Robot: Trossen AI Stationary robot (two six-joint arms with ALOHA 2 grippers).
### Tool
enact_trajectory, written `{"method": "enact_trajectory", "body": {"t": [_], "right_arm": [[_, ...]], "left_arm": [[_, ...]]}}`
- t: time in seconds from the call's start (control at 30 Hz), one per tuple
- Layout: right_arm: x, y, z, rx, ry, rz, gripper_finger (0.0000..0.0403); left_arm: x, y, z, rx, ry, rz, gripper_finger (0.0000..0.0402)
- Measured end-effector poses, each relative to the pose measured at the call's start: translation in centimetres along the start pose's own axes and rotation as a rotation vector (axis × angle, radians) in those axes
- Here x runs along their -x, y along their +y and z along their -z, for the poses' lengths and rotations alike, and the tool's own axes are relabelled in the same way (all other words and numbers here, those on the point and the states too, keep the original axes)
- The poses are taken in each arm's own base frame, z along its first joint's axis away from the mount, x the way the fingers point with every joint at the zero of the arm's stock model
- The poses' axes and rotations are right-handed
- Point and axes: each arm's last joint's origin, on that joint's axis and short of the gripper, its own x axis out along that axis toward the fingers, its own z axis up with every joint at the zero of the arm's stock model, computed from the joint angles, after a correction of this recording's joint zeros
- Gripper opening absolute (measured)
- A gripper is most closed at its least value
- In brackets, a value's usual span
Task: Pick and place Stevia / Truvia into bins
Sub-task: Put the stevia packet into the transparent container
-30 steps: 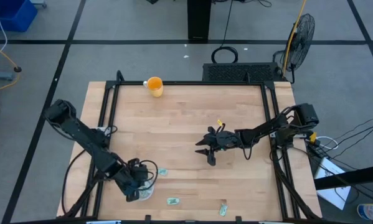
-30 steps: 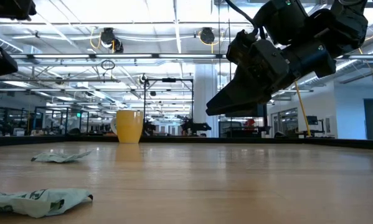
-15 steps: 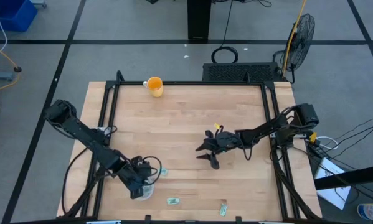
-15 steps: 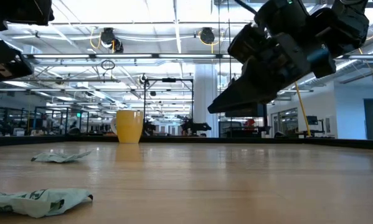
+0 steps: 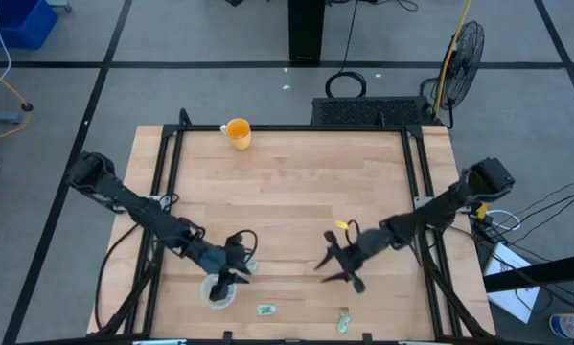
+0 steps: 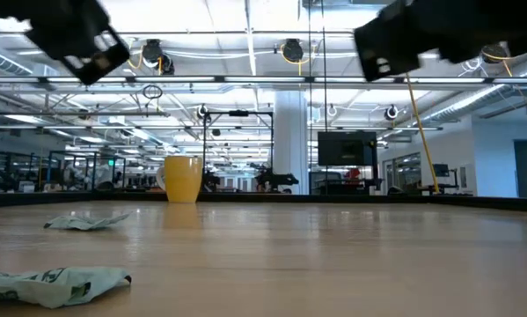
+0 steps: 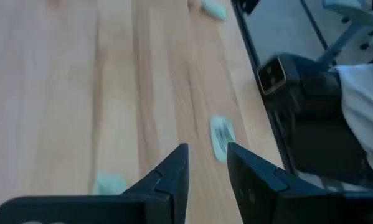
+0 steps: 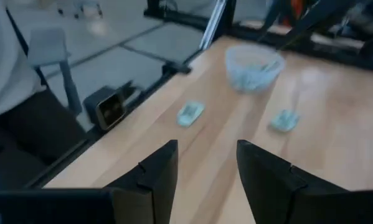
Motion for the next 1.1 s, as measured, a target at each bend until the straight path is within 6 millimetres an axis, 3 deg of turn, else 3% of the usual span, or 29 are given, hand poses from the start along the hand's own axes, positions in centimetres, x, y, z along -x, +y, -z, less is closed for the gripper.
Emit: {"method": "enact_trajectory", "body": {"t": [0.23, 0.37, 0.47, 0.77, 1.1], "right_arm": [[-0.2, 5.9, 1.8, -0.115, 0.139, -0.034, 0.0155], [0.3, 8.7, 1.9, -0.222, 0.153, -0.107, 0.0155], [0.6, 10.2, 2.3, -0.241, 0.165, -0.060, 0.0155], [-2.1, 11.3, 6.5, -0.125, 0.232, 0.000, 0.0155], [-4.8, 12.8, 7.0, -0.146, 0.236, -0.122, 0.0155]], "left_arm": [[-0.1, 2.3, -1.5, -0.132, -0.052, -0.058, 0.0115], [0.0, 3.7, -2.1, -0.119, -0.069, -0.098, 0.0115], [0.1, 4.6, -2.5, -0.091, -0.081, -0.123, 0.0115], [0.3, 6.6, -3.3, -0.044, -0.105, -0.175, 0.0115], [0.5, 7.5, -3.6, -0.022, -0.112, -0.200, 0.0115]]}}
